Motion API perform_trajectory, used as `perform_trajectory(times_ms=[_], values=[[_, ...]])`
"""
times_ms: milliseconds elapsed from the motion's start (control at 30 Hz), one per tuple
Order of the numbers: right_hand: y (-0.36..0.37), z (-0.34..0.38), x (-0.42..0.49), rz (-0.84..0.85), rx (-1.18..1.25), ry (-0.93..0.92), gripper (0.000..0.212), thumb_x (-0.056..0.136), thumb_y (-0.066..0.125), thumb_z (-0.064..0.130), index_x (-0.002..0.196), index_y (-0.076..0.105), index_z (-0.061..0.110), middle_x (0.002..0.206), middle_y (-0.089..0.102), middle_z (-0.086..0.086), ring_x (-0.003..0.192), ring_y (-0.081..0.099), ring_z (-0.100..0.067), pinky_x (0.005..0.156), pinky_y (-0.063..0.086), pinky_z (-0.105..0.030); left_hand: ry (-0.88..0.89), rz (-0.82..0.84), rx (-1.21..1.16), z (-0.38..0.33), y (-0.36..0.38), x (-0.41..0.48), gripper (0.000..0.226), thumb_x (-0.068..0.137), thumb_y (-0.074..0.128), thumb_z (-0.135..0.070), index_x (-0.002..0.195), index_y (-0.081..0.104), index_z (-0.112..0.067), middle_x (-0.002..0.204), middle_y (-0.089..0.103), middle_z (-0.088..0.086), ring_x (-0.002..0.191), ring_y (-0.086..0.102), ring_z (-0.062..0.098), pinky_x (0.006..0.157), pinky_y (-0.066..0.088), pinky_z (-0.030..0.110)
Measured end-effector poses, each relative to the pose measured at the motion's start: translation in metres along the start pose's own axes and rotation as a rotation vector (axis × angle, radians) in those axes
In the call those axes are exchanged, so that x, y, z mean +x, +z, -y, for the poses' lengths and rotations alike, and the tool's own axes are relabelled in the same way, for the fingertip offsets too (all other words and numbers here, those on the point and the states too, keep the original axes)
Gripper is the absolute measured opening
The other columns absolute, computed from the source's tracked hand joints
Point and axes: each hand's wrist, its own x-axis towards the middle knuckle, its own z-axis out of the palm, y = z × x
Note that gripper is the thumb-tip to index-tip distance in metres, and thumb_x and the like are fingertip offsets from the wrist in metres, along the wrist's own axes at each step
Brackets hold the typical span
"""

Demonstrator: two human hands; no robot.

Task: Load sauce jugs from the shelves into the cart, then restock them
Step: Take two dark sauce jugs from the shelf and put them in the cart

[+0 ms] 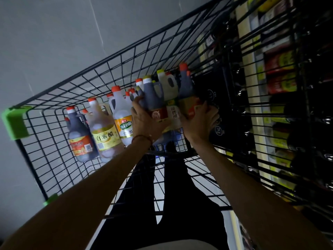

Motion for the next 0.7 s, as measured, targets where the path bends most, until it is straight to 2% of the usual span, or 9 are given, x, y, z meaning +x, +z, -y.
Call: perform_trajectory(times_ms=[67,133,233,367,467,533,567,633,700], values=[[0.001,0.001,0.001,-0.017,0.016,0.029,0.104,0.072,0.087,0.054,0.151,0.039,0.007,0.145,0.033,-0.018,0.133,0.032,-0.036,0.115,0.025,-0.051,-0.020,-0.014,0.010,0.005,-0.005,-0.001,0.117,0.051,0.078,-0.060,0.145,0.023,-0.018,0.140,0.044,0.010,0.125,0.051,0.029,0.099,0.051,0.050],[0.000,0.002,0.001,-0.027,0.050,0.038,0.102,0.071,0.090,0.045,0.150,0.039,0.006,0.145,0.034,-0.018,0.132,0.033,-0.036,0.113,0.031,-0.050,-0.041,-0.007,0.055,0.008,-0.010,-0.001,0.122,0.051,0.080,-0.058,0.149,0.022,-0.013,0.143,0.041,0.011,0.129,0.047,0.030,0.104,0.046,0.046],[0.002,0.005,-0.002,-0.010,0.097,0.040,0.102,0.074,0.090,0.035,0.153,0.032,0.004,0.149,0.035,-0.020,0.134,0.037,-0.037,0.111,0.038,-0.048,-0.054,0.017,0.158,0.014,-0.012,0.000,0.115,0.058,0.090,-0.039,0.149,0.027,-0.008,0.140,0.040,0.015,0.129,0.041,0.032,0.106,0.041,0.044],[-0.001,0.003,0.003,0.031,0.079,0.064,0.113,0.065,0.095,0.038,0.153,0.030,0.006,0.148,0.046,-0.021,0.132,0.047,-0.042,0.108,0.044,-0.054,-0.070,0.040,0.176,0.028,-0.014,-0.001,0.109,0.062,0.091,-0.037,0.149,0.031,-0.011,0.136,0.043,0.015,0.124,0.044,0.032,0.101,0.045,0.047],[-0.005,0.007,0.008,0.097,0.028,0.143,0.123,0.059,0.097,0.045,0.153,0.028,0.006,0.154,0.036,-0.023,0.142,0.035,-0.044,0.117,0.033,-0.055,-0.098,0.066,0.082,0.033,-0.017,-0.001,0.113,0.058,0.089,-0.047,0.149,0.028,-0.019,0.133,0.053,0.014,0.119,0.054,0.033,0.095,0.052,0.049],[-0.004,0.013,0.005,0.127,-0.006,0.186,0.121,0.061,0.096,0.046,0.153,0.030,0.005,0.155,0.030,-0.024,0.145,0.028,-0.043,0.120,0.025,-0.052,-0.111,0.080,0.037,0.031,-0.019,-0.002,0.115,0.057,0.087,-0.051,0.150,0.026,-0.021,0.133,0.057,0.011,0.116,0.059,0.033,0.092,0.054,0.044],[-0.002,0.014,0.004,0.130,-0.004,0.192,0.118,0.061,0.096,0.045,0.151,0.032,0.005,0.153,0.031,-0.024,0.143,0.029,-0.043,0.118,0.026,-0.051,-0.111,0.085,0.037,0.030,-0.019,-0.002,0.113,0.060,0.089,-0.047,0.150,0.026,-0.021,0.133,0.058,0.011,0.115,0.061,0.032,0.091,0.054,0.041],[-0.001,0.012,0.005,0.144,0.064,0.193,0.114,0.062,0.097,0.040,0.149,0.032,0.004,0.150,0.035,-0.023,0.137,0.038,-0.042,0.111,0.038,-0.050,-0.107,0.088,0.053,0.029,-0.019,-0.002,0.108,0.065,0.091,-0.039,0.150,0.027,-0.020,0.132,0.059,0.010,0.114,0.061,0.030,0.089,0.053,0.038],[-0.003,0.007,0.009,0.181,0.155,0.214,0.109,0.064,0.097,0.033,0.146,0.031,0.004,0.142,0.047,-0.020,0.123,0.055,-0.038,0.092,0.051,-0.044,-0.103,0.098,0.074,0.028,-0.020,-0.001,0.107,0.067,0.091,-0.038,0.150,0.026,-0.021,0.133,0.059,0.010,0.114,0.061,0.030,0.091,0.054,0.040]])
